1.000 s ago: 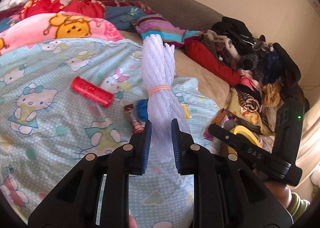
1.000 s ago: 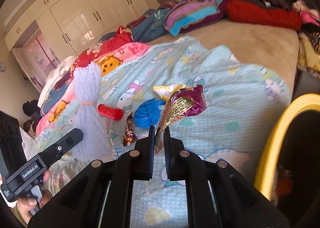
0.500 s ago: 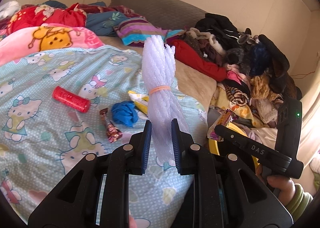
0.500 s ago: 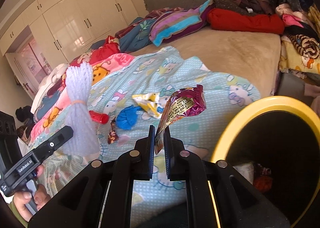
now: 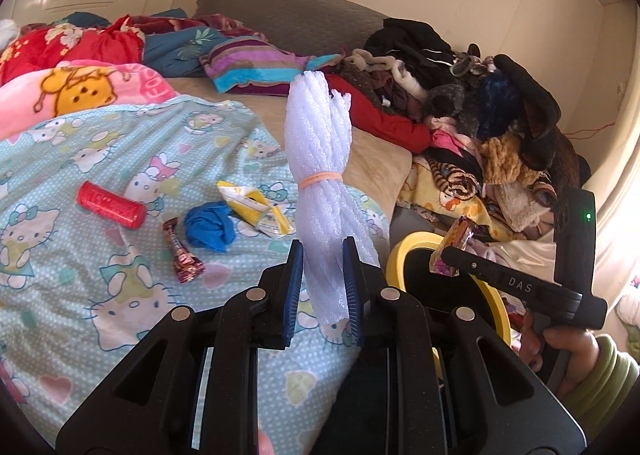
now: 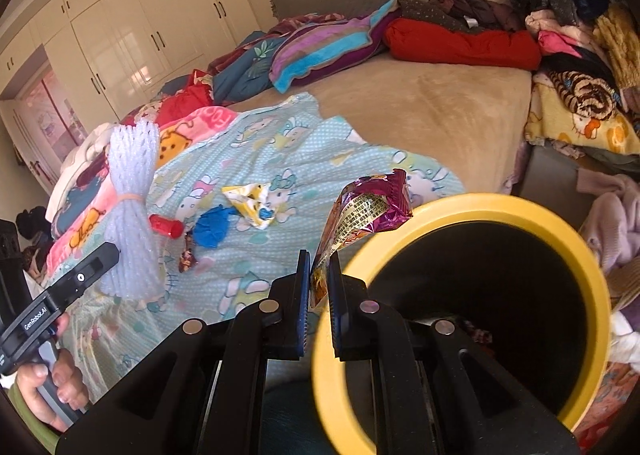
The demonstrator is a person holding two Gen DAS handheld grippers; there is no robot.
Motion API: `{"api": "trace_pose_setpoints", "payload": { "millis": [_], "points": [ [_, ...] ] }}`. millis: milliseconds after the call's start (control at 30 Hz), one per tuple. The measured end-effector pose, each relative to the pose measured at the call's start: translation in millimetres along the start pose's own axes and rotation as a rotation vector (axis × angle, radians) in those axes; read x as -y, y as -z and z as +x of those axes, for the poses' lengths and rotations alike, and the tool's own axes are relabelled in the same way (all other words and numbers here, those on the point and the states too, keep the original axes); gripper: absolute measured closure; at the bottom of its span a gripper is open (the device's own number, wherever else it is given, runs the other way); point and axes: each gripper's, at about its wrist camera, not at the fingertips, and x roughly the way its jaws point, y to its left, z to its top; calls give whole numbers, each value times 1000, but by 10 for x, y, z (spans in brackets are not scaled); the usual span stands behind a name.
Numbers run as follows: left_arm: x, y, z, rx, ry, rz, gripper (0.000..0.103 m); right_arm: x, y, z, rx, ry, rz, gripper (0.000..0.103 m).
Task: Collect trash
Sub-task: 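Carry the mesh bundle and chocolate wrapper over the bin with both grippers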
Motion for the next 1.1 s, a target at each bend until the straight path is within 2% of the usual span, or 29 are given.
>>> {"api": "trace_pose_setpoints", "payload": {
  "millis": [267,600,1100],
  "points": [
    [178,26,60,-13,31,34,89,94,19,-224,16,38,-44,94],
    [418,79,155,-39,65,85,88,278,199,-332,-23,68,-65,94],
    [758,202,357,-89,95,153,88,647,389,-420,-29,90,-12,94]
  ]
}}
